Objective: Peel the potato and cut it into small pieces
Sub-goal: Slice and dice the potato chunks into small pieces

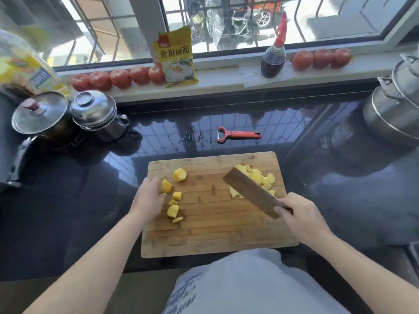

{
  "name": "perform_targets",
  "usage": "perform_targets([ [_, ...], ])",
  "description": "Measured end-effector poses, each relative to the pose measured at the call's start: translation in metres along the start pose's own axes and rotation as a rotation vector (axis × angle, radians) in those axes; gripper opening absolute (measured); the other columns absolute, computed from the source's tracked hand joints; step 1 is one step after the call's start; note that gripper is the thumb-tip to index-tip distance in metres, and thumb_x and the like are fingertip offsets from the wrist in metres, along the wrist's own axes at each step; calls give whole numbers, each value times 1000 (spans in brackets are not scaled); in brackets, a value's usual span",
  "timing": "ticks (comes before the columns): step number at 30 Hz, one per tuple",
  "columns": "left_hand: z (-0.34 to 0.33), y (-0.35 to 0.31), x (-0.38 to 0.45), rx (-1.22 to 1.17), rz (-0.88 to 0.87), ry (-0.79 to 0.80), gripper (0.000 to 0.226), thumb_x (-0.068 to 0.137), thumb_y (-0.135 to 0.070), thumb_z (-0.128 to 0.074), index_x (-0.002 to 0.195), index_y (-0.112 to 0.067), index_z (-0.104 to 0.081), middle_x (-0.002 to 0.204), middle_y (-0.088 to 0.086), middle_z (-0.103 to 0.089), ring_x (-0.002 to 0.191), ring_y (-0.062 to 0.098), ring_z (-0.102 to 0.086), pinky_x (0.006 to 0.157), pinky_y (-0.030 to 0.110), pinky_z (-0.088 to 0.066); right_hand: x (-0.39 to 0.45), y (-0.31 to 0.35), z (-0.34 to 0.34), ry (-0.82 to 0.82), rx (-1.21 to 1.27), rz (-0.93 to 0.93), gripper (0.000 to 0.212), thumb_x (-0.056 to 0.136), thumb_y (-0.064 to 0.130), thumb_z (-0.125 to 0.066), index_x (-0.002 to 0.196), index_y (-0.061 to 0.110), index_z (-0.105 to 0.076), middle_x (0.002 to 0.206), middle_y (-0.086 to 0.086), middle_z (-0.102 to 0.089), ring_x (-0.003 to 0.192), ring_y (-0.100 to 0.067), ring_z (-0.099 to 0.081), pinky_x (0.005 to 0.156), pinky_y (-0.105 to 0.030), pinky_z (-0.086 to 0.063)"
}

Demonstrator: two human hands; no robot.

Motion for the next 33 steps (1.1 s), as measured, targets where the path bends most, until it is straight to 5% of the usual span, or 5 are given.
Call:
perform_targets([
  [4, -6, 0, 28, 159, -110, 89, 49, 97, -23, -68, 143, -32, -55, 144, 1, -50, 133, 26, -49, 111, 45, -47, -18, 12, -17, -65, 215, -230, 38, 88, 10, -64, 60, 13, -38, 67, -3, -43, 62, -18, -38, 57, -34, -32],
  [13, 4, -7, 20, -36, -76, -102, 27, 96, -14, -63, 122, -18, -62, 126, 2, -57, 114, 23, -54, 97, 43, -51, -32, 32, -27, -83, 259, -284, 44, 92, 14, -63, 54, 28, -46, 68, 1, -50, 61, -15, -45, 58, -33, -40],
  [23, -90, -91, -69, -28, -520, 133, 51, 94, -9, -66, 141, -20, -51, 137, -6, -52, 127, 15, -46, 107, 26, -40, -30, 43, -27, -85, 170, -278, 40, 97, 20, -60, 60, 27, -49, 75, 1, -53, 68, -16, -52, 58, -30, -41],
  [27, -90, -68, -70, -119, -559, 71, 41, 92, -17, -75, 130, -18, -59, 133, -8, -50, 115, 9, -53, 99, 22, -45, -36, 53, -30, -31, -2, -124, 26, 100, 24, -56, 75, 20, -55, 77, 7, -55, 70, -12, -54, 60, -34, -47],
  [33, -101, -43, -70, 61, -1070, -74, 22, 97, -2, -67, 118, -4, -70, 120, 10, -66, 108, 25, -64, 92, 33, -56, -35, 72, -49, 140, -125, 39, 19, 103, 22, -47, 86, 14, -50, 74, 3, -55, 70, -27, -55, 60, -40, -40],
])
Point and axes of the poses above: each hand's wrist, its own x-axis towards the middle knuckle, its own z-axis out of the back of the hand, y = z × x, the point moved 3 cm from there along x, towards the middle knuckle
